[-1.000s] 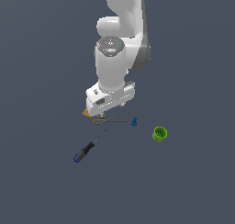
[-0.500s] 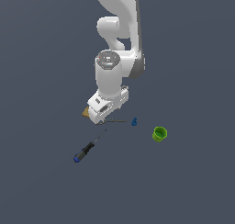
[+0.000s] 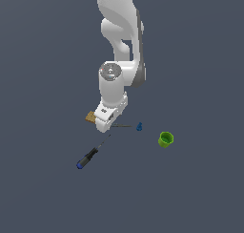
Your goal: Pick up a designated object from a clutter of objects.
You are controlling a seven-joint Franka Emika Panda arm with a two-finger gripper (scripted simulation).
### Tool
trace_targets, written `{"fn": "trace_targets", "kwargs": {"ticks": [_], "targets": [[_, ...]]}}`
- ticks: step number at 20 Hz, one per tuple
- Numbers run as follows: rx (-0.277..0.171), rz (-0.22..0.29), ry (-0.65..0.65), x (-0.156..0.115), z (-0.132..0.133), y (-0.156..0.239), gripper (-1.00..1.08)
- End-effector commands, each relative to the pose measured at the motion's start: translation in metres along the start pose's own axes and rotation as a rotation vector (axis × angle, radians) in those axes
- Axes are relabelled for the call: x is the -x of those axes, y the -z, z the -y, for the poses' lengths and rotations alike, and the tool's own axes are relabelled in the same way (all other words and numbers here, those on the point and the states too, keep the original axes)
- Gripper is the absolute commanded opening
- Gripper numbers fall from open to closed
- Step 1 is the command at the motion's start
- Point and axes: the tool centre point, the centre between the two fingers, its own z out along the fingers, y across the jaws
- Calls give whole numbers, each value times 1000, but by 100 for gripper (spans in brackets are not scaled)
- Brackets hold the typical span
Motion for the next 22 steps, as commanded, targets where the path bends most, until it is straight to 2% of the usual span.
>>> {"fn": "trace_targets", "kwargs": {"ticks": [1, 11, 22], "targets": [[2, -4, 57, 3, 3, -10, 100], [8, -13, 202, 12, 12, -34, 100], [8, -15, 227, 14, 13, -40, 100]]}}
